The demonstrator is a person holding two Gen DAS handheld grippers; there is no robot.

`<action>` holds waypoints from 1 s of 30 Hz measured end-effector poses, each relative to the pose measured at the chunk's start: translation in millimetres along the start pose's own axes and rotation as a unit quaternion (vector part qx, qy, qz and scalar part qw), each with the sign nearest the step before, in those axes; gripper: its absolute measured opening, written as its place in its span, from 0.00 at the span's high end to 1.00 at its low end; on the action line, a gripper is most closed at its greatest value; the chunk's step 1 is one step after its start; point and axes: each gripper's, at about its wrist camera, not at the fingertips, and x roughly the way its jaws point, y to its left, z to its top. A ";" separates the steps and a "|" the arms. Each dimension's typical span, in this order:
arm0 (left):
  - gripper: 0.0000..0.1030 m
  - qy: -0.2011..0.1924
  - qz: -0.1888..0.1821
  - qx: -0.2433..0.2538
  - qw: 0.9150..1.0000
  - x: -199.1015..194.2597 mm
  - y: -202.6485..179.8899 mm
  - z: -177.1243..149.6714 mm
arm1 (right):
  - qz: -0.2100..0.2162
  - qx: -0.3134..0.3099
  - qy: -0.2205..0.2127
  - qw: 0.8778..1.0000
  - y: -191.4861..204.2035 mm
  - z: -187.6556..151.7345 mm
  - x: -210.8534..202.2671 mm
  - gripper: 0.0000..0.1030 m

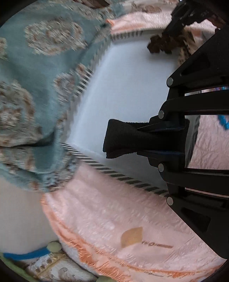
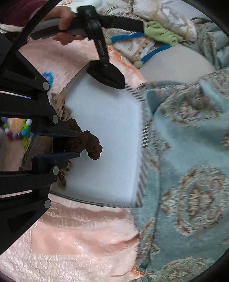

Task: Organize jewelry
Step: 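Place the black stand in the white tray while the right gripper drops the scrunchie there, then move both grippers back toward the bead bracelets beside the tray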

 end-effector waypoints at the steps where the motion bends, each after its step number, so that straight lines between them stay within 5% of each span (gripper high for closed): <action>1: 0.85 0.009 0.004 0.002 1.000 4.6 0.8 -4.9 | -0.007 -0.006 0.010 1.000 -2.7 -2.1 4.0 0.87; 9: 0.79 0.022 -0.002 0.013 1.000 -6.7 -3.9 -39.9 | -0.058 -0.044 0.045 0.996 -31.5 -13.7 15.4 0.87; 12: 0.62 0.012 0.004 0.008 1.000 -14.3 -7.4 -43.5 | -0.053 -0.023 0.054 0.997 -39.0 -12.5 14.1 0.86; 14: 0.52 0.004 -0.001 0.002 1.000 -20.9 -7.9 -44.7 | -0.031 -0.002 0.051 0.998 -39.3 -12.0 8.0 0.78; 16: 0.44 -0.008 -0.008 -0.005 1.000 -31.6 -7.1 -47.7 | -0.013 0.013 0.034 0.999 -36.2 -12.7 -4.8 0.52; 18: 0.39 -0.020 -0.011 -0.005 1.000 -44.5 -7.9 -50.9 | -0.009 0.016 0.015 1.000 -30.6 -15.5 -18.3 0.47; 30: 0.39 -0.063 -0.022 0.001 0.998 -117.3 -9.2 -98.3 | -0.016 0.008 -0.040 0.999 19.9 -53.6 -84.3 0.43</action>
